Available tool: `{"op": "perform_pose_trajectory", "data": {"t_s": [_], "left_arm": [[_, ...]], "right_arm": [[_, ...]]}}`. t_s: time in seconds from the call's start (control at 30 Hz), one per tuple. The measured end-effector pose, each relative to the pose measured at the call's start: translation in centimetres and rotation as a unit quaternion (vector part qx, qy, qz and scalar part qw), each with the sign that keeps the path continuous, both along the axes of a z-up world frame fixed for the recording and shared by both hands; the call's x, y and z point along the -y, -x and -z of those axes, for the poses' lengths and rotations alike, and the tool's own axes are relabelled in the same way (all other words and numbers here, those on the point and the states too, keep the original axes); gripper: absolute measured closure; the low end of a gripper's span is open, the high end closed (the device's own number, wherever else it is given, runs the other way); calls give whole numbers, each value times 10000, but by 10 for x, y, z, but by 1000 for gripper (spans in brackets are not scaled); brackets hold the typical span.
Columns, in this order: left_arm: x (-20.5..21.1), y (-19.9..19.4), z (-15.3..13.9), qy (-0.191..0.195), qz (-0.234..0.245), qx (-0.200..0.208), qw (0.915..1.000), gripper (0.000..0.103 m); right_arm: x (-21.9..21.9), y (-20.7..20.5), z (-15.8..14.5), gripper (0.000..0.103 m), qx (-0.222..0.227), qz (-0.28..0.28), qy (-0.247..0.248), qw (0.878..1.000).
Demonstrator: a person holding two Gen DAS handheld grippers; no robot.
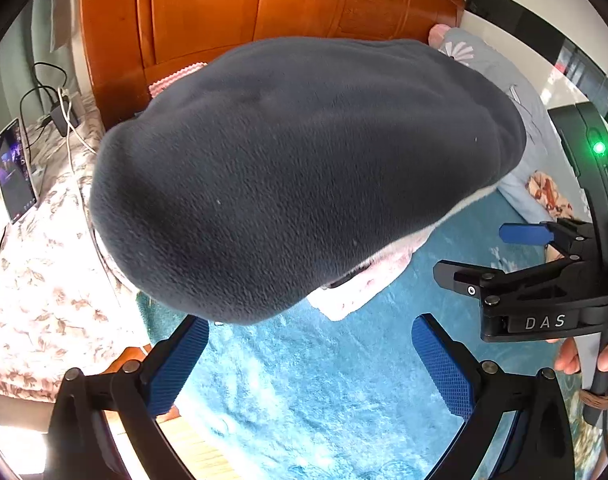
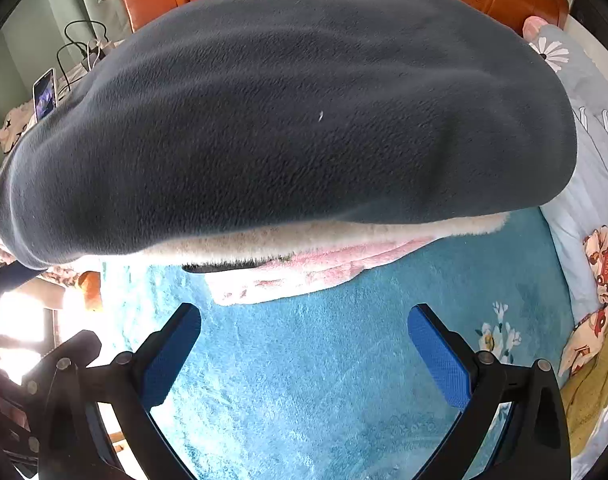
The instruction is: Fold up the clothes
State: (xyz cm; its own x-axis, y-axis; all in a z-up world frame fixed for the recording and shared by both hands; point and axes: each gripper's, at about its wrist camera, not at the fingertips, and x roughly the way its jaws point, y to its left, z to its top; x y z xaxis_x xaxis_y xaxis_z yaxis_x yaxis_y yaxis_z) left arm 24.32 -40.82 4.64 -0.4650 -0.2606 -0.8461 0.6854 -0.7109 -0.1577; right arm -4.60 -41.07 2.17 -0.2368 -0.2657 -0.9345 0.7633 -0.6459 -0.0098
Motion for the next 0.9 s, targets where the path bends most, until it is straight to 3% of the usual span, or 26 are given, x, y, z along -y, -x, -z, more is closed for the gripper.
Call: {"op": "perform_pose_trajectory", "data": {"t_s": [0.9], "left_arm": [[11, -5, 3, 120, 233, -146, 9996, 0]], "right_arm": [[3, -6, 18, 0, 139, 115, -236, 9996]]}}
